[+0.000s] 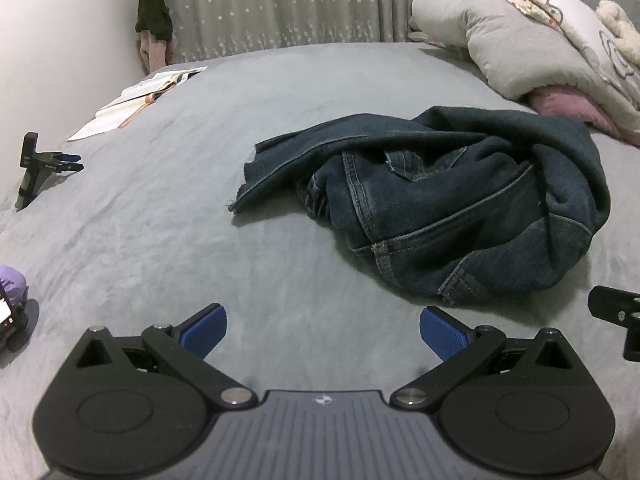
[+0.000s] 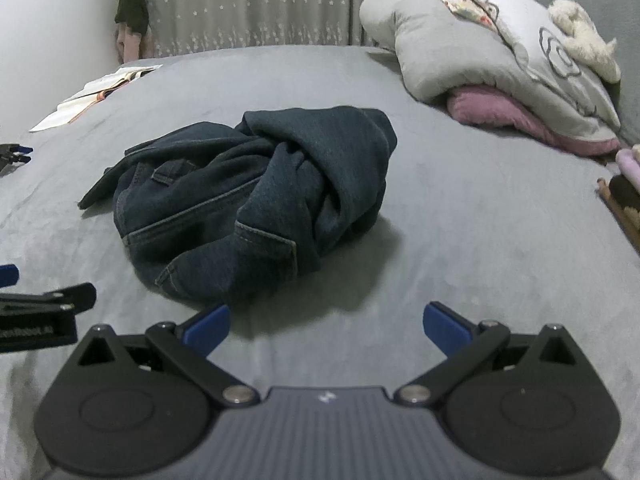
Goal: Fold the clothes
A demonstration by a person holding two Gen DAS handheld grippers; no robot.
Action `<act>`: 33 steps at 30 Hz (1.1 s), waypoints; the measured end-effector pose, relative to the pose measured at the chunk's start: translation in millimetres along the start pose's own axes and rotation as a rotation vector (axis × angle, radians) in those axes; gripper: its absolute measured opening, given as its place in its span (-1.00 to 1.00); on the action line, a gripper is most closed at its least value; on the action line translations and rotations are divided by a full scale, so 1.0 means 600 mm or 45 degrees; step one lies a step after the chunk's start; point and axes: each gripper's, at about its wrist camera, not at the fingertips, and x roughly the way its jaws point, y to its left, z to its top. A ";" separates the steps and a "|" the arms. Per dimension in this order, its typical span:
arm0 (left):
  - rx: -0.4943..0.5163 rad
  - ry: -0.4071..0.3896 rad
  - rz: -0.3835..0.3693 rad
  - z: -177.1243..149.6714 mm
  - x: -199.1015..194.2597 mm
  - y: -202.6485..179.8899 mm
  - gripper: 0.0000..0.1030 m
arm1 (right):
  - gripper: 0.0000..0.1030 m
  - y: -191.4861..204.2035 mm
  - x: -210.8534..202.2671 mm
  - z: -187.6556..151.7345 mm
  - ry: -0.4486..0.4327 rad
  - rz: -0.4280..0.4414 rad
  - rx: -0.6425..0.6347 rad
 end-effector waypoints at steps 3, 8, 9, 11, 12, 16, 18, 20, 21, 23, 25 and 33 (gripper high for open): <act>-0.010 -0.012 -0.026 0.002 0.000 0.002 1.00 | 1.00 -0.006 0.002 0.004 0.021 0.051 0.037; -0.018 -0.093 -0.031 0.003 -0.003 0.007 1.00 | 1.00 -0.012 0.002 0.016 0.000 0.069 0.064; -0.009 -0.093 -0.033 0.003 -0.003 0.007 1.00 | 1.00 -0.012 0.002 0.018 -0.009 0.066 0.061; 0.004 -0.073 -0.041 0.008 0.001 0.007 1.00 | 1.00 -0.012 0.005 0.022 -0.010 0.074 0.067; 0.009 -0.058 -0.045 0.010 0.004 0.007 1.00 | 1.00 -0.011 0.006 0.024 -0.008 0.079 0.070; 0.026 0.006 -0.054 0.023 0.021 0.007 1.00 | 1.00 -0.009 0.014 0.034 -0.043 0.042 0.025; 0.044 0.015 -0.038 0.029 0.029 0.006 1.00 | 1.00 -0.006 0.016 0.039 -0.085 0.009 -0.017; 0.055 0.006 0.005 0.034 0.037 0.004 1.00 | 1.00 -0.002 0.015 0.042 -0.127 -0.027 -0.056; 0.059 0.005 0.018 0.035 0.040 0.003 1.00 | 1.00 0.000 0.015 0.044 -0.148 -0.044 -0.074; 0.095 0.008 0.040 0.036 0.048 -0.001 1.00 | 1.00 0.000 0.016 0.048 -0.184 -0.048 -0.094; 0.139 0.007 0.067 0.036 0.055 -0.006 1.00 | 1.00 -0.002 0.019 0.053 -0.202 -0.041 -0.080; 0.106 0.133 -0.010 0.050 0.087 0.013 1.00 | 1.00 -0.003 0.031 0.088 -0.229 -0.033 -0.035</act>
